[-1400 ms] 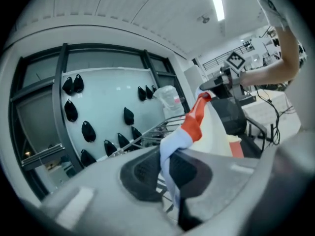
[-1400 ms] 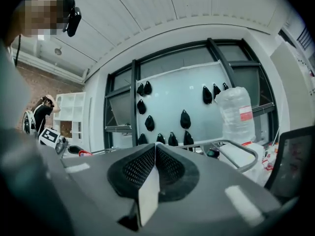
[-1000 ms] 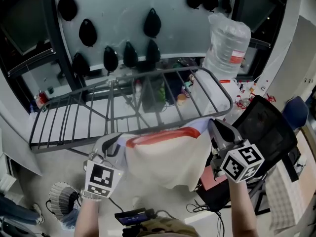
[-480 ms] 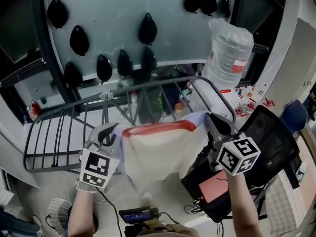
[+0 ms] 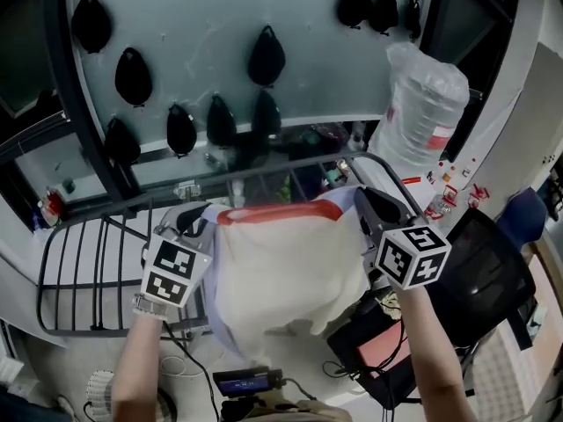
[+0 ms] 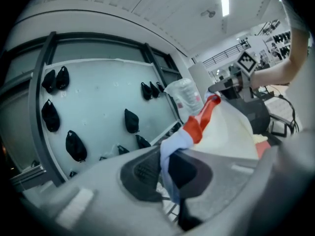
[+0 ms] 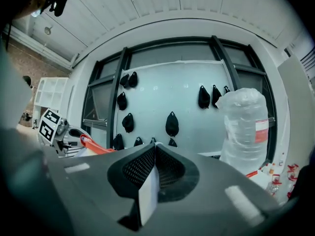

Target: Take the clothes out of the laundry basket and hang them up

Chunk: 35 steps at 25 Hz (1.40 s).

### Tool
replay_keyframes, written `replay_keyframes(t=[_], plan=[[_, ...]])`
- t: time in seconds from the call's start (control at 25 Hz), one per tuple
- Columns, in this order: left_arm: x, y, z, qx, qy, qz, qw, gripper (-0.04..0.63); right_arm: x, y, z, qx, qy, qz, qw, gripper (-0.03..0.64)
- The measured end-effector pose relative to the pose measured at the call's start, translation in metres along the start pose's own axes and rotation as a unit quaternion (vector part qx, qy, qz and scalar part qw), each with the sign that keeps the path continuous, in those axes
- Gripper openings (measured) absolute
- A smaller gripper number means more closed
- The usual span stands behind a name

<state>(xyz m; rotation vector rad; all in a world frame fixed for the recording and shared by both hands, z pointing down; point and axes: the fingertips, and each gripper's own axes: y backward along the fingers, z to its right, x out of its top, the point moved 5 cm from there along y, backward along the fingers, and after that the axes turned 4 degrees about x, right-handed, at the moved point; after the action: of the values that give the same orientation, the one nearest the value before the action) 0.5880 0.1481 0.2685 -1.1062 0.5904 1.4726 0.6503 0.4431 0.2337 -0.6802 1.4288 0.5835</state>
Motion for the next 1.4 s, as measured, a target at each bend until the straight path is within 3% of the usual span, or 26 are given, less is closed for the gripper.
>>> replay_keyframes(t=[0.56, 1.2, 1.4], plan=[[-0.012, -0.106, -0.086, 0.001, 0.028, -0.024, 0.9993, 0.009, 0.004, -0.136, 0.046, -0.028, 0.02, -0.035, 0.999, 0.008], [-0.018, -0.196, -0.163, 0.032, 0.016, -0.048, 0.9982, 0.009, 0.009, -0.249, 0.089, -0.04, 0.015, -0.043, 0.998, 0.008], [-0.045, -0.223, -0.17, 0.024, 0.025, -0.082, 0.996, 0.016, -0.01, -0.28, 0.097, -0.039, 0.03, -0.072, 0.996, 0.008]])
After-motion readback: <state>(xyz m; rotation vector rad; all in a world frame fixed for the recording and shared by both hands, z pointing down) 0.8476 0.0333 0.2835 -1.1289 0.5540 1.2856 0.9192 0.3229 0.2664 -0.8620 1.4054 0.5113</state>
